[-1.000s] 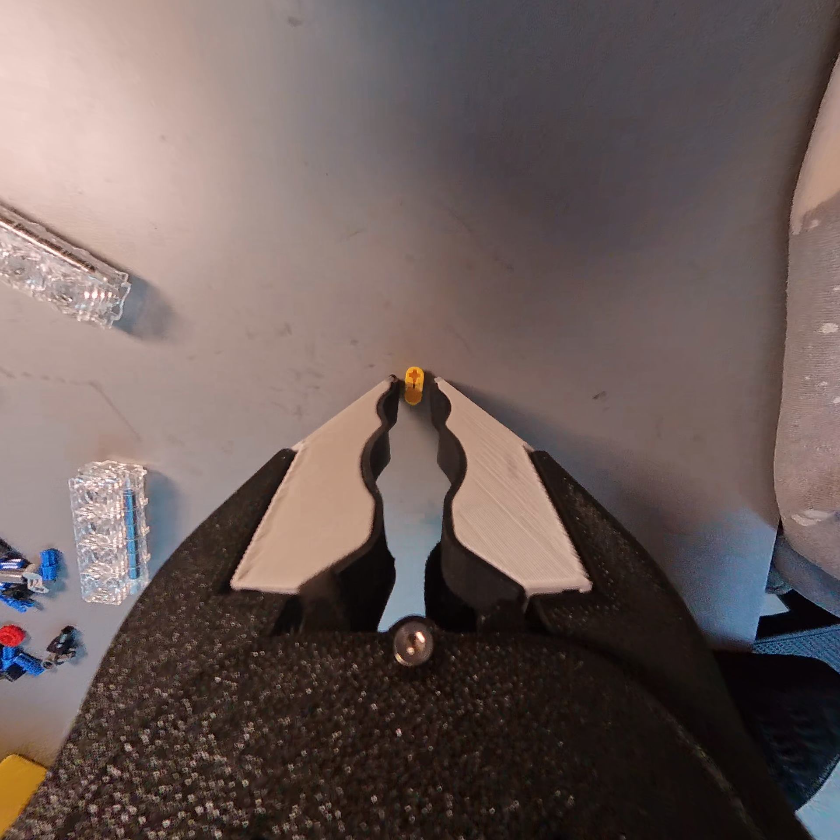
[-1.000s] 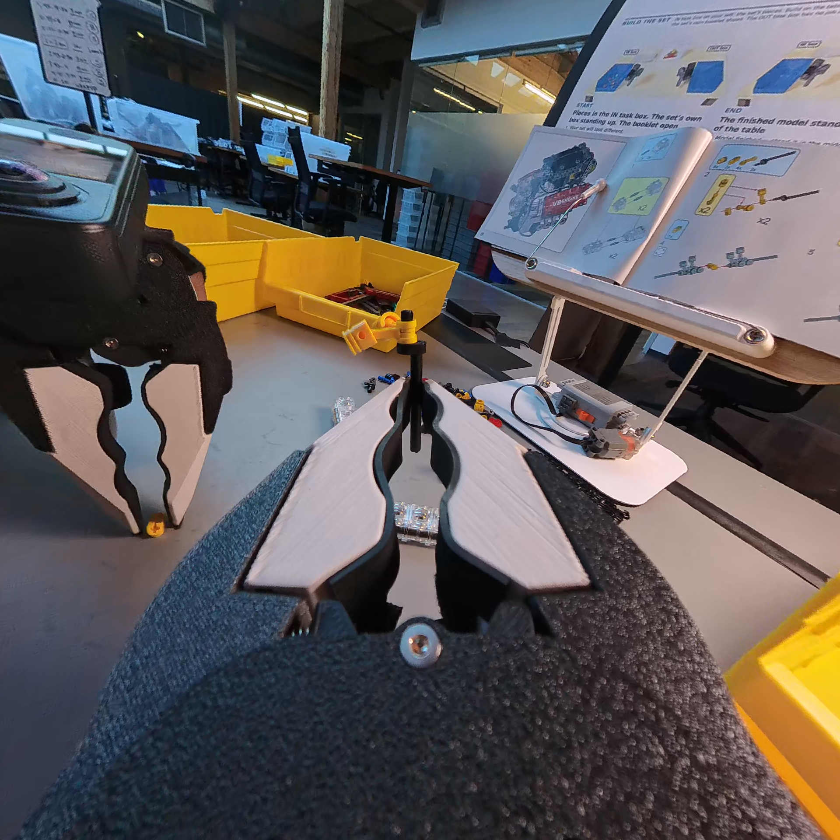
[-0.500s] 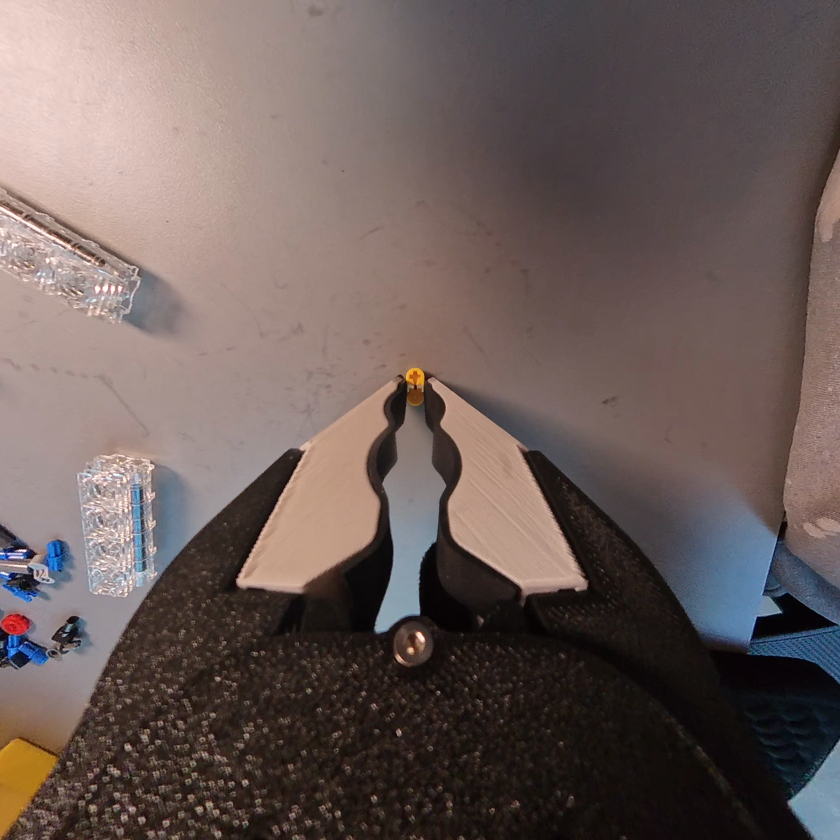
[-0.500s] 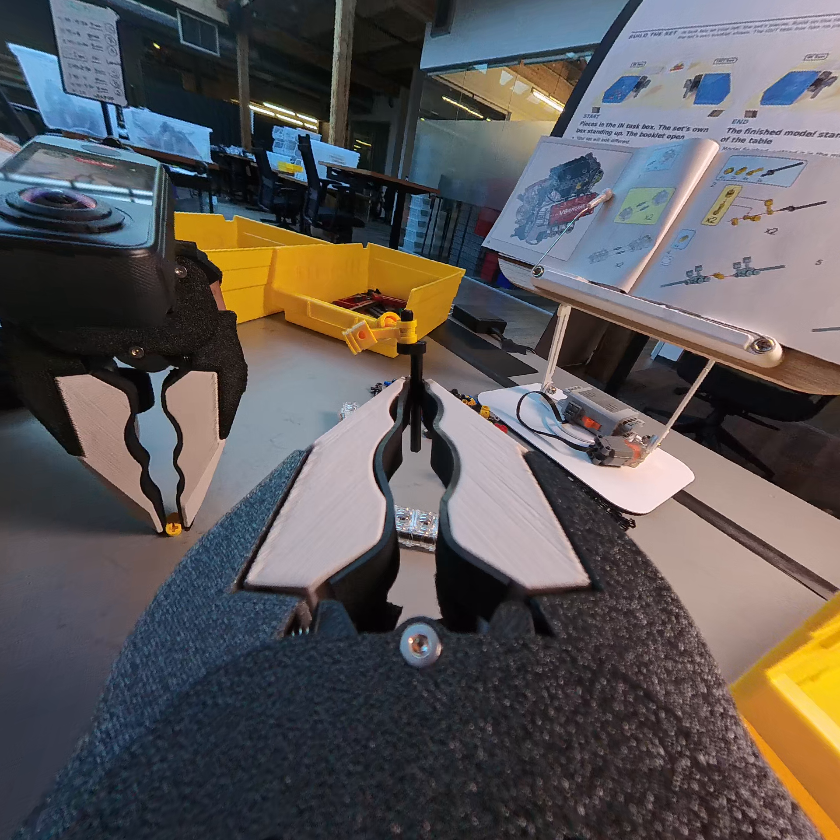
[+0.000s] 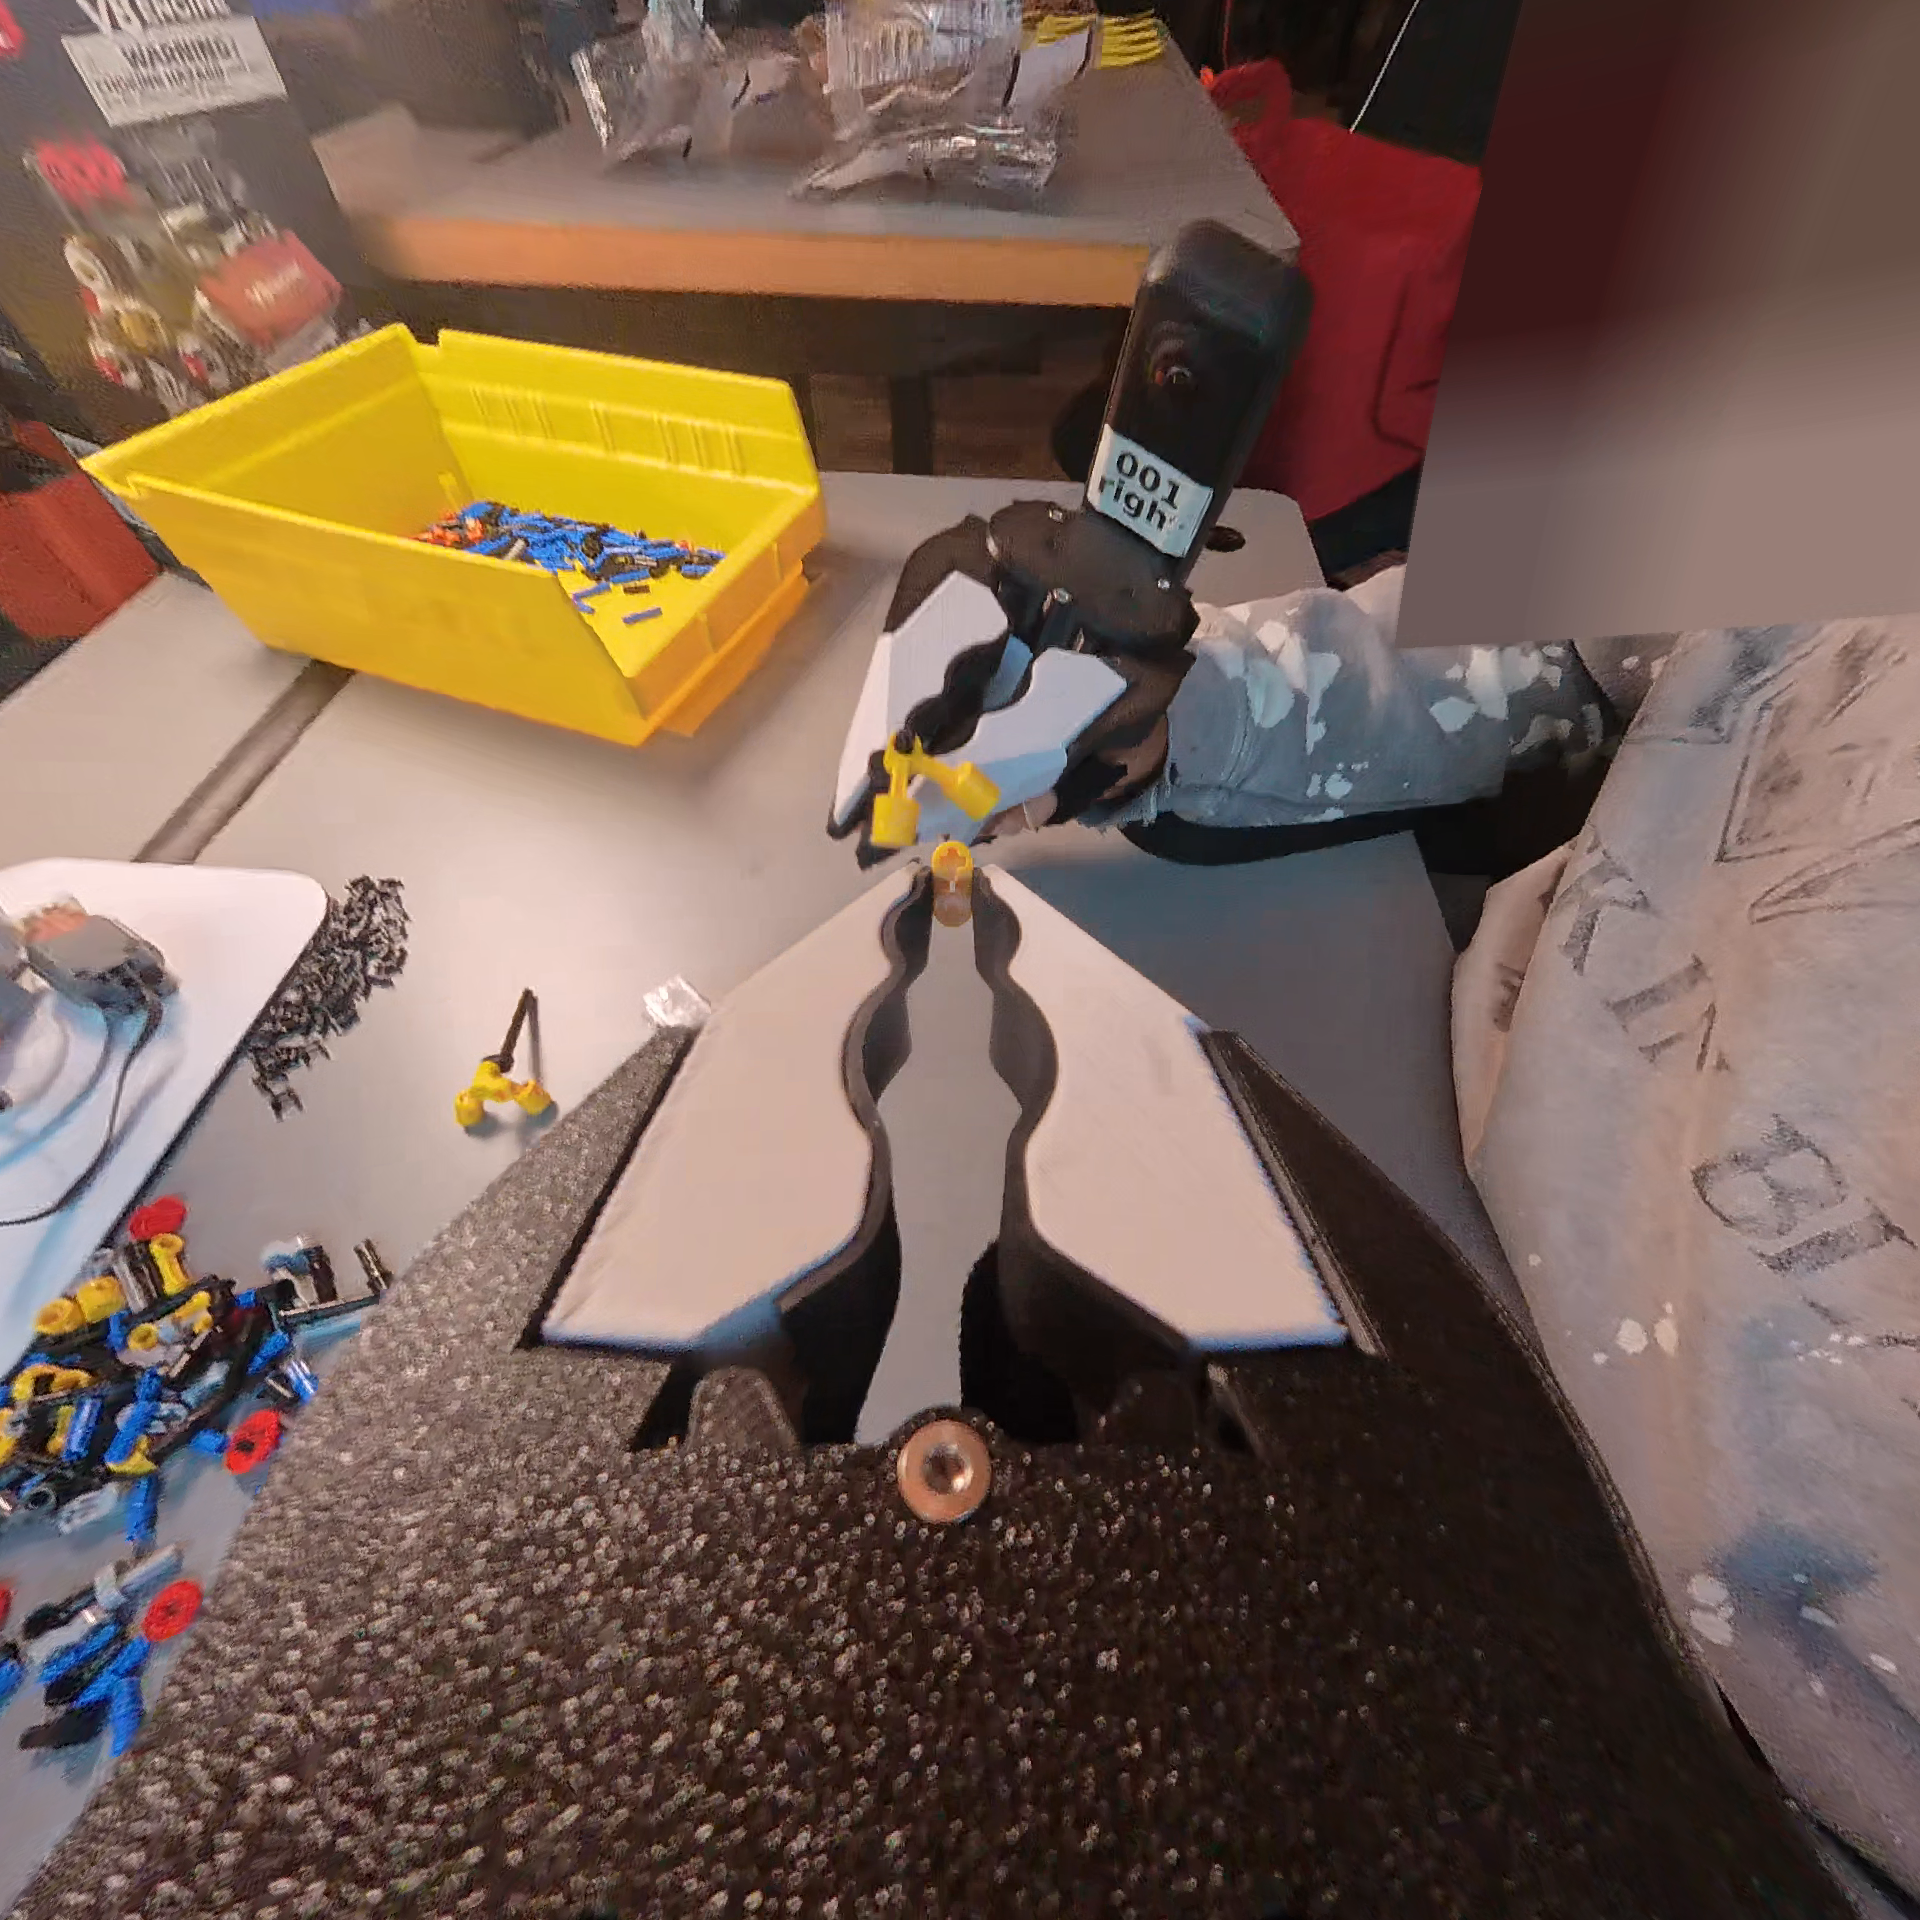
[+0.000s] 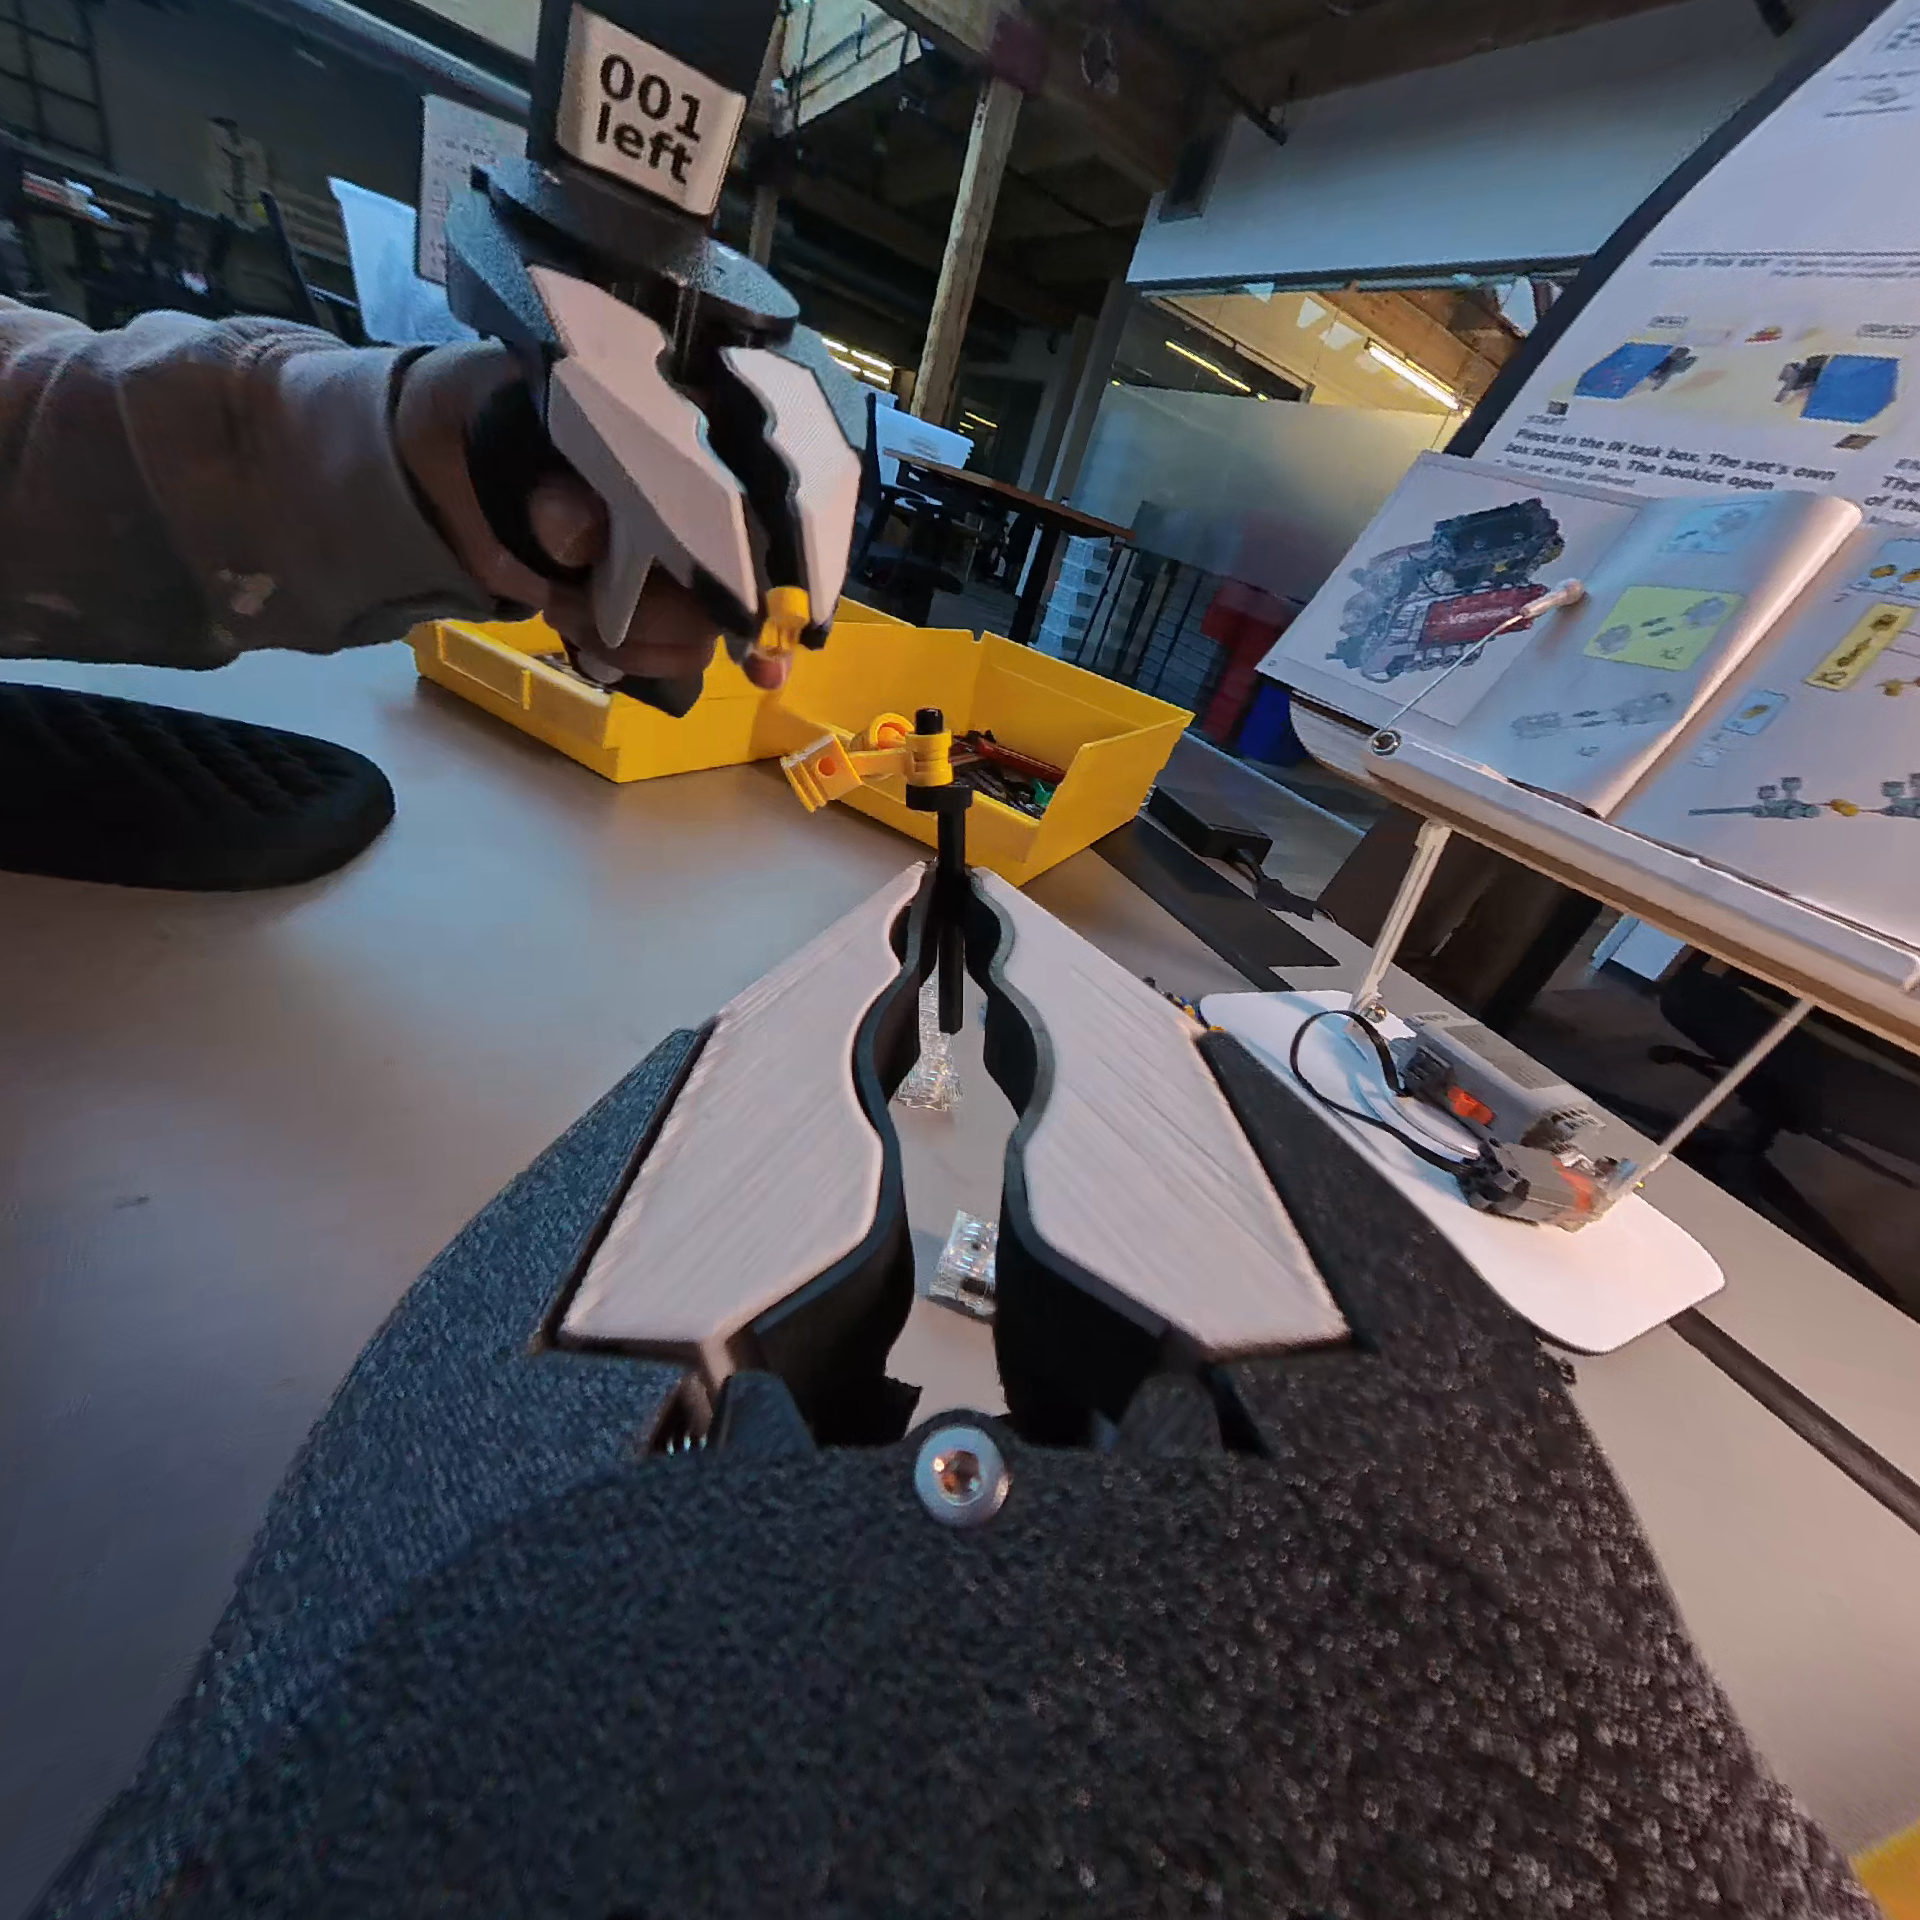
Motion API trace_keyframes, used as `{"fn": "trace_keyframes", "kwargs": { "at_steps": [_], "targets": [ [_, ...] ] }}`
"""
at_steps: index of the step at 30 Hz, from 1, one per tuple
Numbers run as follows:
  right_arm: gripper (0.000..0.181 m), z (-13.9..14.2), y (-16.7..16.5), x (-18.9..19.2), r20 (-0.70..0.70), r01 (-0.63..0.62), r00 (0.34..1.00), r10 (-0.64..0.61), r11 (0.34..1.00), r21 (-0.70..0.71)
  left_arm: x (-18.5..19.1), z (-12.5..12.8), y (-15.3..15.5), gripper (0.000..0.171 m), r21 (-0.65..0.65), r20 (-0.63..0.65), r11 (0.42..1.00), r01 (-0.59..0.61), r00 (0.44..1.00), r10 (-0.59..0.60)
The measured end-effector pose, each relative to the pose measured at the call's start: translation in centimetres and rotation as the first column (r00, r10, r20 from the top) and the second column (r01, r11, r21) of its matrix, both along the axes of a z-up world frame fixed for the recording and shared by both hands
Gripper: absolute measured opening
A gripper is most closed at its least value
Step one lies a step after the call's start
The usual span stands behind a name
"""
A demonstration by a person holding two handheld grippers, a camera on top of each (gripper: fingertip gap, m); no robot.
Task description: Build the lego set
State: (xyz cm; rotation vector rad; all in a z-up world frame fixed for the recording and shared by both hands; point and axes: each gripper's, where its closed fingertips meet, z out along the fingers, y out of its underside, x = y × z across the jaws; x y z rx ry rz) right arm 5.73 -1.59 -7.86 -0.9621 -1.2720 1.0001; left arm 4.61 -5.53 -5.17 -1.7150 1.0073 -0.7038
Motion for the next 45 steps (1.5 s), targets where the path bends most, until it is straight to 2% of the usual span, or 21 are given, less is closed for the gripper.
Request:
{"fn": "trace_keyframes", "kwargs": {
  "at_steps": [2, 5, 9, 14, 19, 23, 30, 35, 45],
  "targets": [
    [0.003, 0.0, -0.3, -0.1, 0.006, 0.003, 1.0, -0.003, 1.0, 0.017, 0.5, 0.9, 0.2, 0.007, 0.016, 0.011, 1.0, -0.004, 1.0, 0.004],
    [0.003, -0.2, -0.1, -0.3, 0.022, 0.051, 0.998, -0.052, 0.997, 0.061, 1.2, 1.9, 0.9, 0.007, -0.015, 0.095, 0.999, -0.053, 0.994, 0.054],
    [0.003, -0.4, 1.1, -0.3, 0.043, 0.155, 0.986, -0.161, 0.982, 0.11, 1.3, 1.4, 2.7, 0.007, -0.116, 0.198, 0.981, -0.156, 0.964, 0.177],
    [0.003, -1.7, 3.2, -0.2, 0.117, 0.277, 0.947, -0.299, 0.945, 0.171, 1.0, 0.4, 4.9, 0.007, -0.267, 0.347, 0.936, -0.228, 0.884, 0.314],
    [0.003, -2.6, 4.4, 0.0, 0.174, 0.336, 0.909, -0.379, 0.913, 0.233, 0.7, -1.0, 6.3, 0.007, -0.41, 0.47, 0.887, -0.211, 0.785, 0.404],
    [0.002, -3.5, 5.1, 0.0, 0.224, 0.358, 0.879, -0.421, 0.892, 0.275, 0.6, -2.4, 7.0, 0.007, -0.479, 0.478, 0.852, -0.211, 0.751, 0.455],
    [0.003, -4.4, 5.6, 0.0, 0.27, 0.366, 0.85, -0.451, 0.877, 0.312, 0.9, -3.8, 8.1, 0.007, -0.502, 0.407, 0.822, -0.27, 0.765, 0.5],
    [0.003, -4.7, 6.1, 0.3, 0.292, 0.389, 0.831, -0.473, 0.87, 0.304, 1.2, -4.0, 8.5, 0.007, -0.507, 0.388, 0.812, -0.288, 0.765, 0.514],
    [0.001, -5.2, 7.0, 0.7, 0.326, 0.422, 0.781, -0.533, 0.835, 0.354, 1.3, -4.9, 9.5, 0.007, -0.527, 0.396, 0.785, -0.325, 0.724, 0.565]
  ]
}}
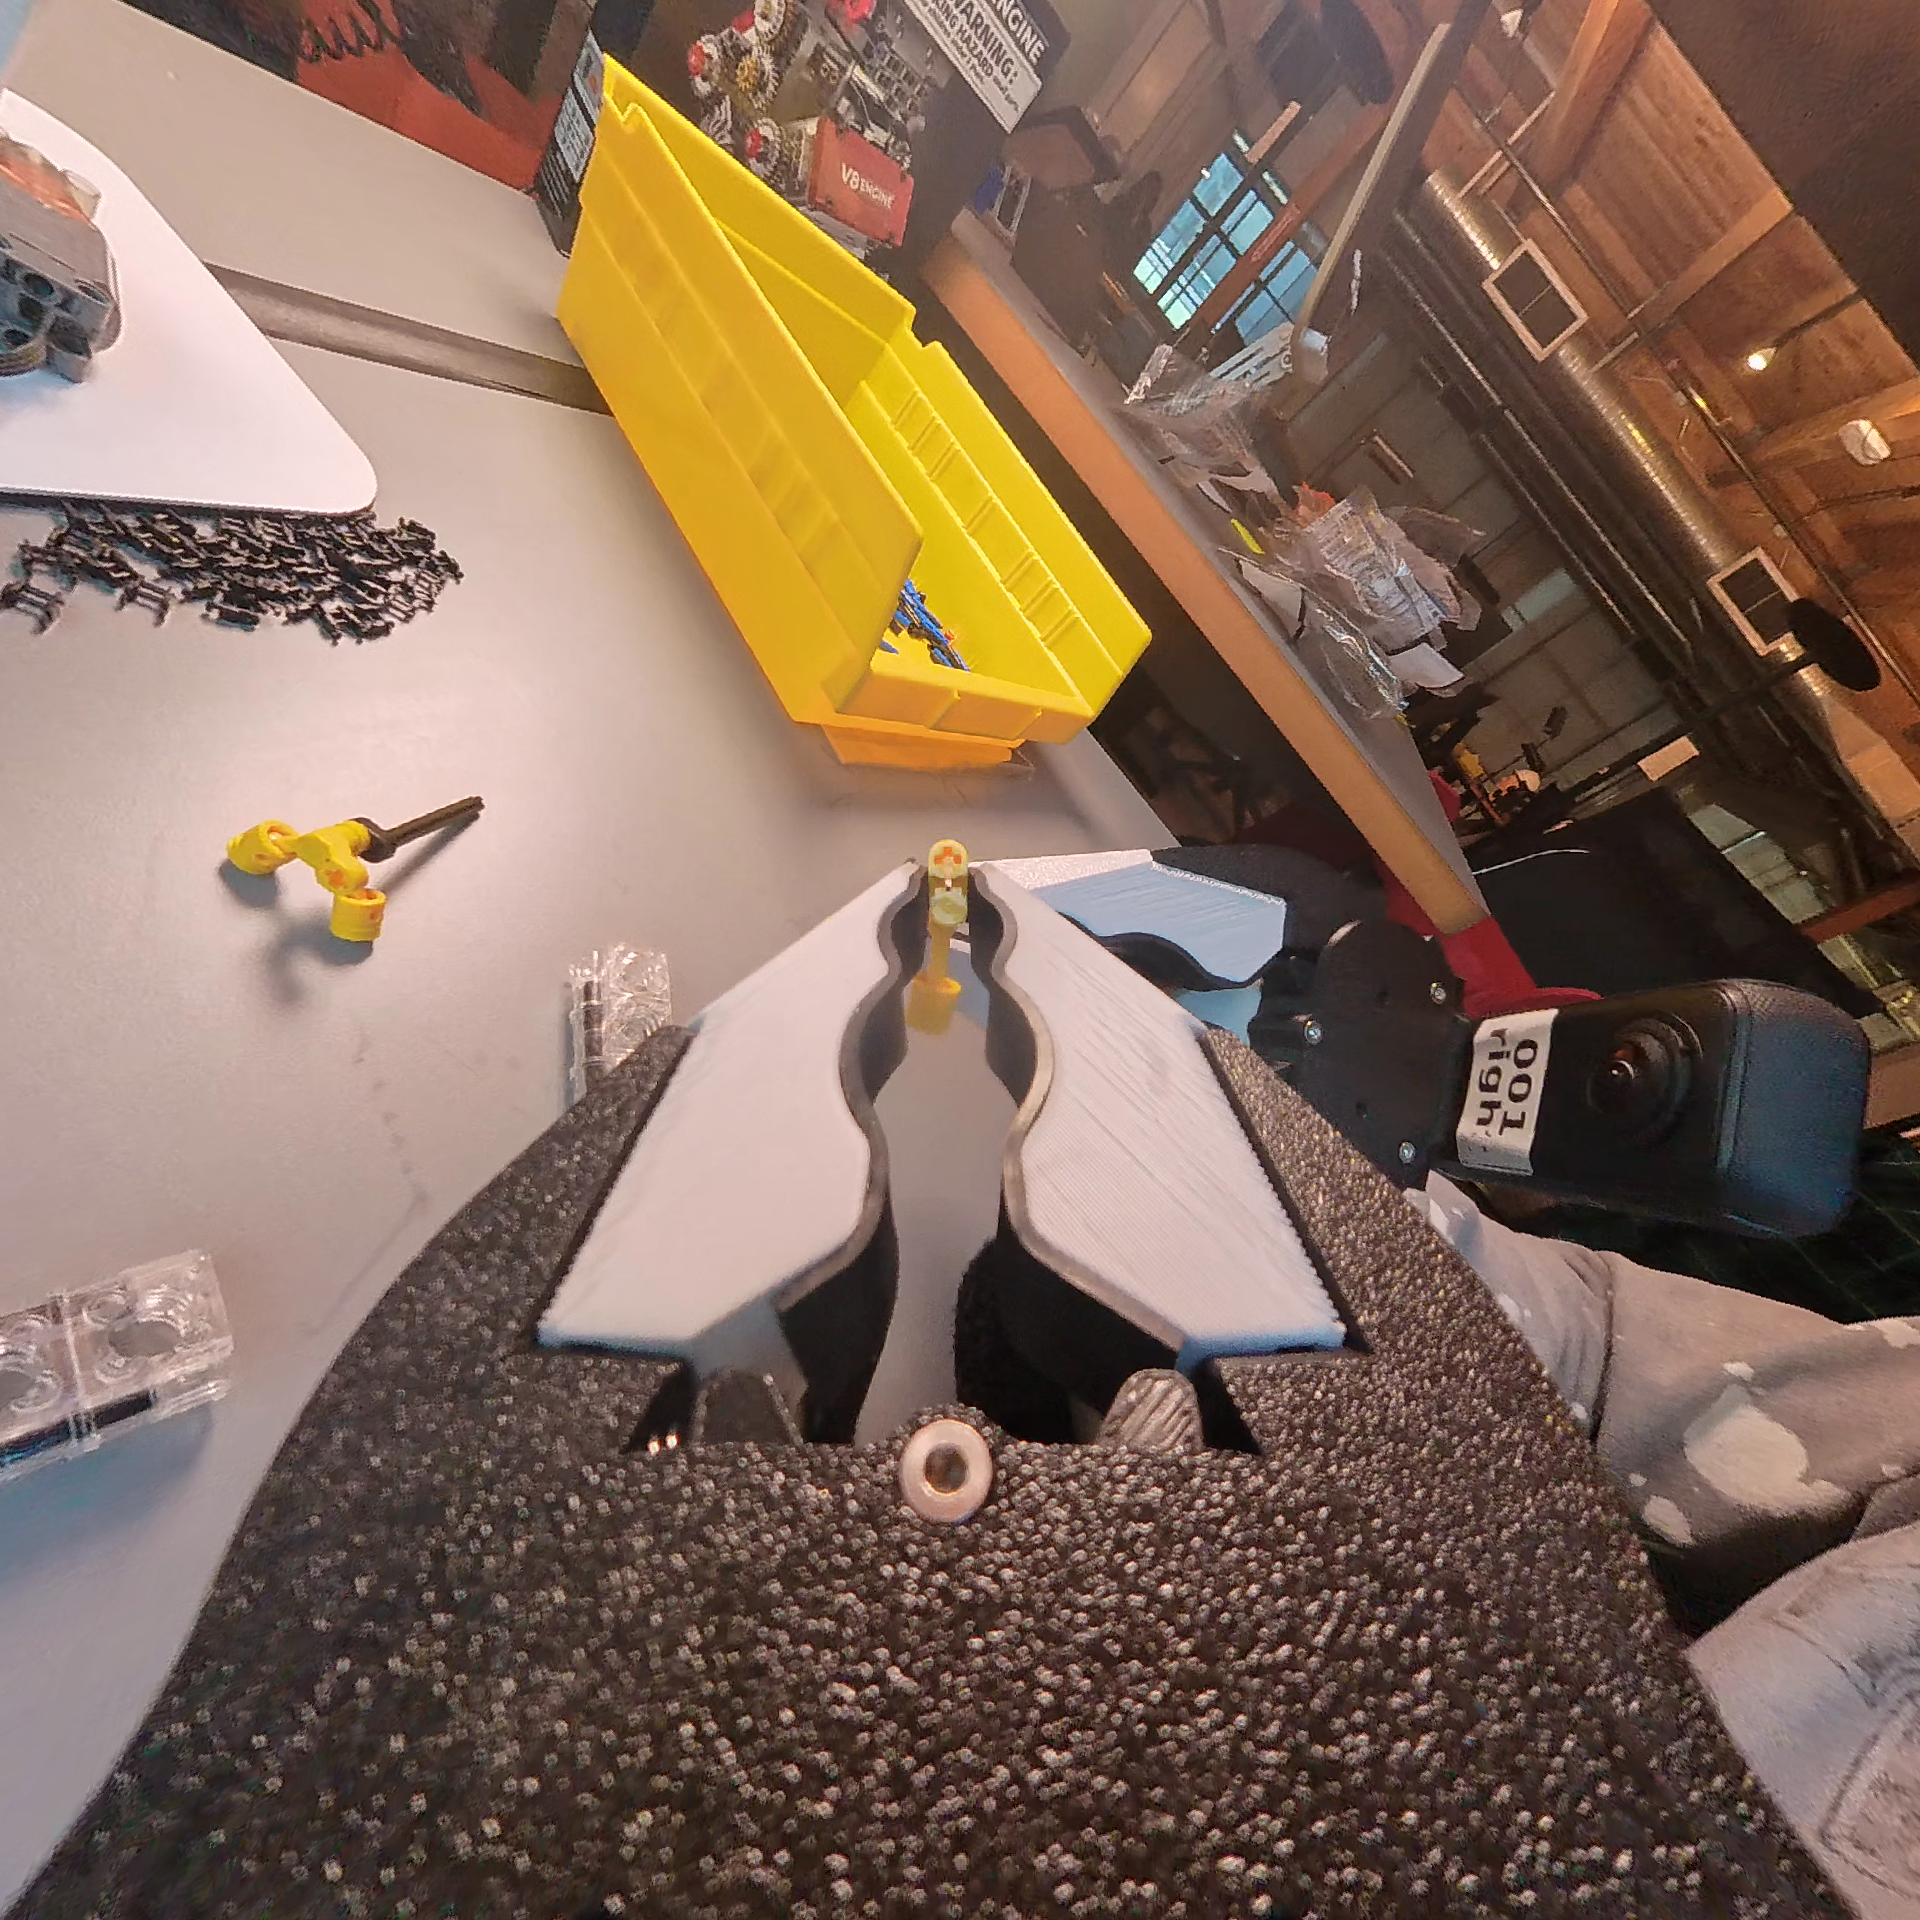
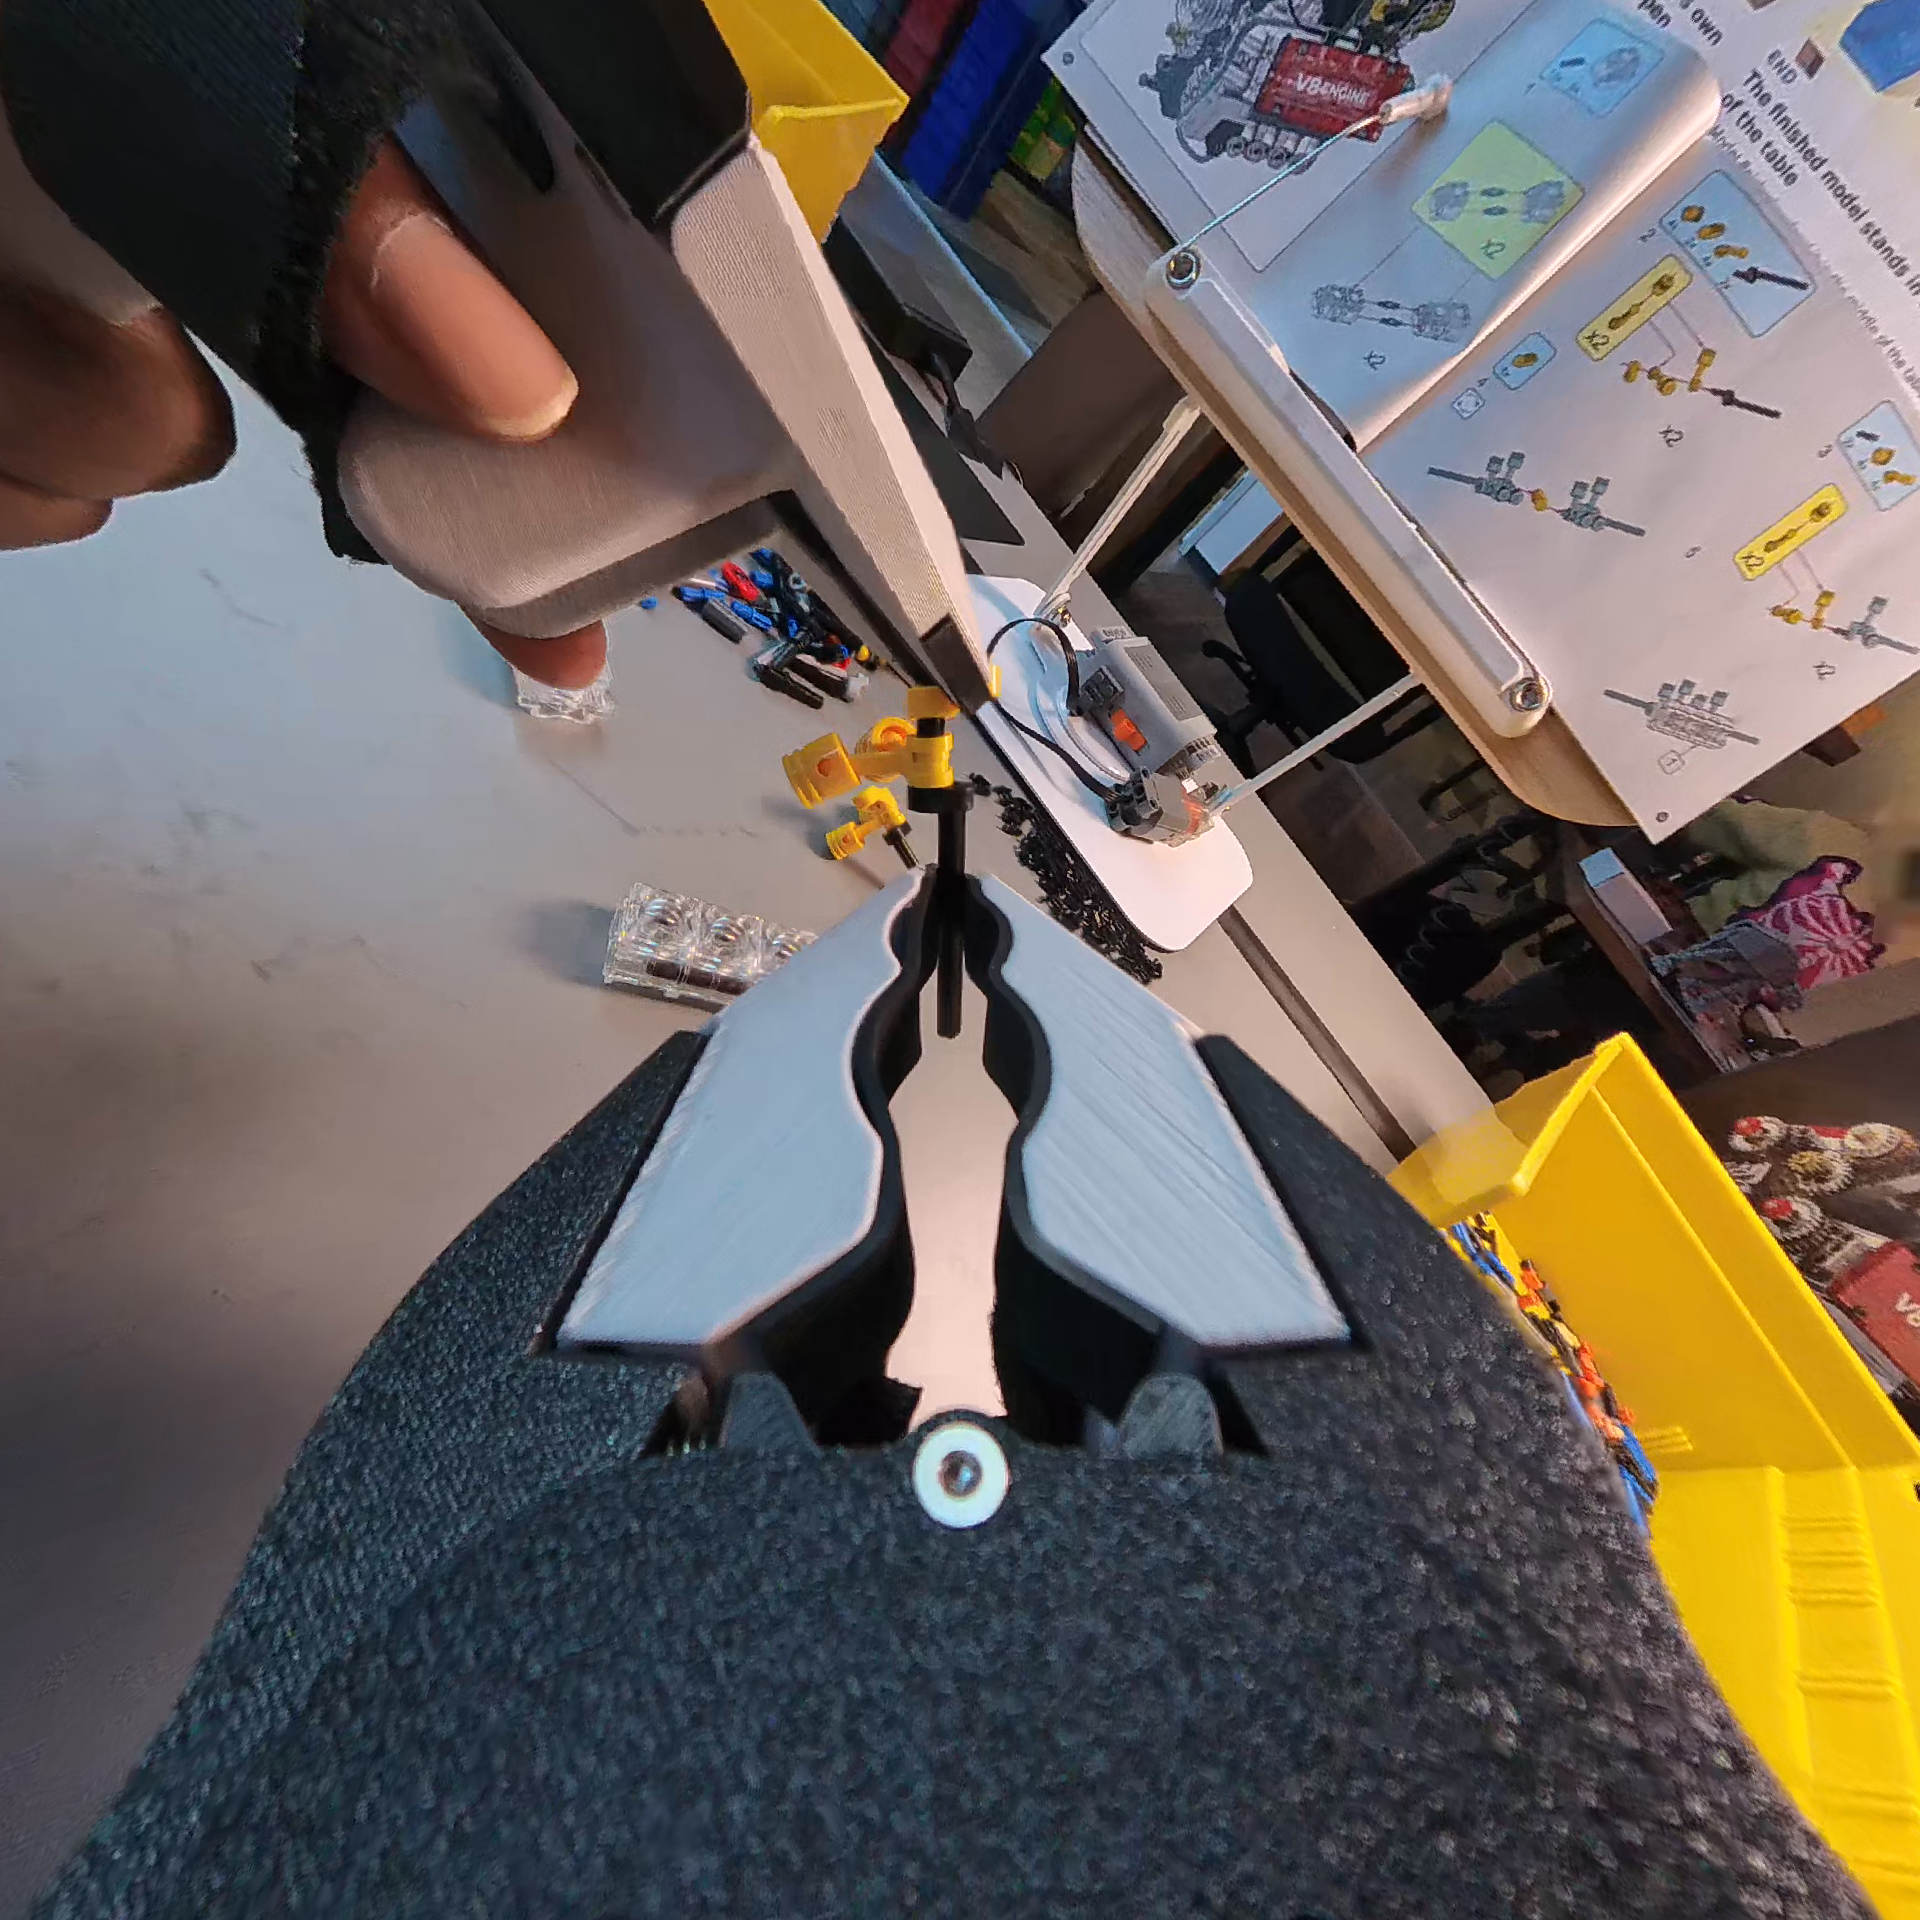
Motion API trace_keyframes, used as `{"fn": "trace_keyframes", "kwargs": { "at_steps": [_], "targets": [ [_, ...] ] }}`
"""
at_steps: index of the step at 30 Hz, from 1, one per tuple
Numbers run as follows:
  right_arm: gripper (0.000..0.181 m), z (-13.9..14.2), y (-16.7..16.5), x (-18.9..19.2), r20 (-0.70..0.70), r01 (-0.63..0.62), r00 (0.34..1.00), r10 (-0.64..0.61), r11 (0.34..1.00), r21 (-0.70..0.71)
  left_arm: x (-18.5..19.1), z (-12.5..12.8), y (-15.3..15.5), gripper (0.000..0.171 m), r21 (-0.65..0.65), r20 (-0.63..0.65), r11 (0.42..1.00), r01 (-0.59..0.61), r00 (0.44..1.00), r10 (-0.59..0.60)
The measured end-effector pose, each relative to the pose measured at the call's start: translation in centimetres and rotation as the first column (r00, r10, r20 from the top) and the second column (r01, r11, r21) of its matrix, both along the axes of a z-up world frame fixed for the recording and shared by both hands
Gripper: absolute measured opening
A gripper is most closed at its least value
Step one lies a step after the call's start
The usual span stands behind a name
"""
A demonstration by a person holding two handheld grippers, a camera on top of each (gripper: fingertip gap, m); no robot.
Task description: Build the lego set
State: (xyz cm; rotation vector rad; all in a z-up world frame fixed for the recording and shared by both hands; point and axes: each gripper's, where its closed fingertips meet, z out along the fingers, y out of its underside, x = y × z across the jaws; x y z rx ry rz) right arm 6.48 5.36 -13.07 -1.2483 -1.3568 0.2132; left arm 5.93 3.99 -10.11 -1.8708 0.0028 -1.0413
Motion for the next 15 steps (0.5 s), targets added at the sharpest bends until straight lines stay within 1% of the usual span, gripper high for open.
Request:
{"fn": "trace_keyframes", "kwargs": {
  "at_steps": [3, 7, 15],
  "targets": [
    [0.001, -0.2, 0.3, 0.2, 0.018, 0.019, 1.0, -0.019, 1.0, 0.01, 0.3, -0.2, 0.3, 0.007, 0.013, -0.011, 1.0, -0.013, 1.0, 0.013],
    [0.001, -0.2, 0.7, 0.5, 0.028, 0.036, 0.999, -0.037, 0.999, 0.033, 0.8, -0.1, 0.6, 0.008, 0.021, 0.034, 1.0, -0.02, 0.999, 0.019],
    [0.0, -0.7, 1.3, 0.8, 0.032, 0.086, 0.996, -0.085, 0.996, -0.023, 0.9, -0.8, 1.4, 0.008, 0.06, 0.007, 0.993, -0.106, 0.994, 0.106]
  ]
}}
